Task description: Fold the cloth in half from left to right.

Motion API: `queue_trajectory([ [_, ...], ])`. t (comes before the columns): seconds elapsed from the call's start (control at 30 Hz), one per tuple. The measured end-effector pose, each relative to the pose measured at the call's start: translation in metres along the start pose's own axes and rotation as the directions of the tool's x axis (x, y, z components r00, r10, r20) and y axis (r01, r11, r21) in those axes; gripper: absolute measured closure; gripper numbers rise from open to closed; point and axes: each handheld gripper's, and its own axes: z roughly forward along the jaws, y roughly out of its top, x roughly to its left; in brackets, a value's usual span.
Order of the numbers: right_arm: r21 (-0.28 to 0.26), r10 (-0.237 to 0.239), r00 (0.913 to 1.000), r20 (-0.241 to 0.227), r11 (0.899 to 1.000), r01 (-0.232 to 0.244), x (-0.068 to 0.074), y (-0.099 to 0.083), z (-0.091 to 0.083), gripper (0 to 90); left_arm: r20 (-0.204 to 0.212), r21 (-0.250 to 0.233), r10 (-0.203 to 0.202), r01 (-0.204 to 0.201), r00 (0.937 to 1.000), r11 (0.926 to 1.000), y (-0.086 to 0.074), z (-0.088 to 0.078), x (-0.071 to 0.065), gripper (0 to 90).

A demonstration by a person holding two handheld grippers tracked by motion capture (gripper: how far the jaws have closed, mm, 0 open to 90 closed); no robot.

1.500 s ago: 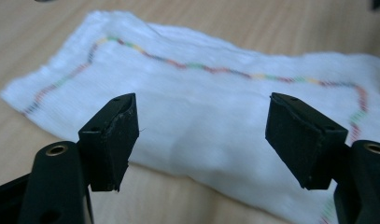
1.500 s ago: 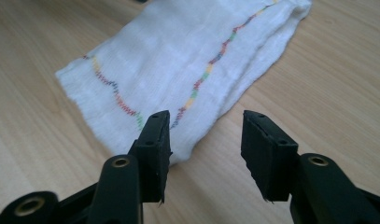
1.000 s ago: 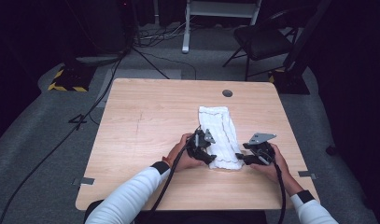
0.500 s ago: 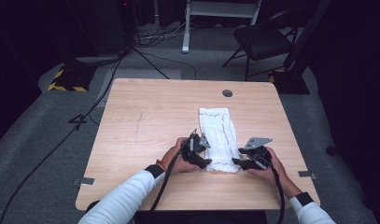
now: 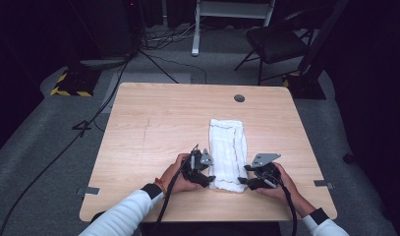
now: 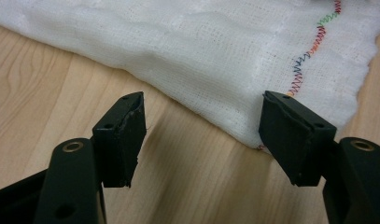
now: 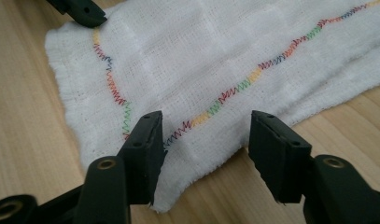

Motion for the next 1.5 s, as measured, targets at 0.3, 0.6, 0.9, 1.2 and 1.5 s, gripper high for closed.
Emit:
queue_trajectory([
  [0.3,-0.073,0.049,0.9963,0.071,0.996,-0.044,-0.030,0.009,-0.015,41.4,0.007,-0.065,-0.027,0.028,0.9996,0.9975,0.009,-0.008,0.019,25.0],
  [0.6,-0.116,0.144,0.9713,0.189,0.986,-0.123,-0.079,0.028,-0.011,43.7,-0.068,-0.086,-0.044,0.038,0.9967,0.9956,0.040,-0.005,0.062,23.3],
  [0.9,-0.127,0.177,0.9531,0.246,0.981,-0.149,-0.112,0.054,0.005,45.0,-0.116,-0.088,-0.133,0.124,0.9843,0.9884,0.057,0.022,0.101,24.9],
  [1.2,-0.101,0.189,0.9391,0.287,0.981,-0.166,-0.134,0.076,0.031,49.1,-0.179,-0.105,-0.246,0.231,0.9524,0.9673,0.072,0.049,0.138,27.0],
  [1.5,-0.096,0.233,0.9390,0.253,0.972,-0.215,-0.145,0.076,0.050,46.5,-0.169,-0.119,-0.325,0.308,0.9305,0.9440,0.073,0.059,0.153,26.5],
])
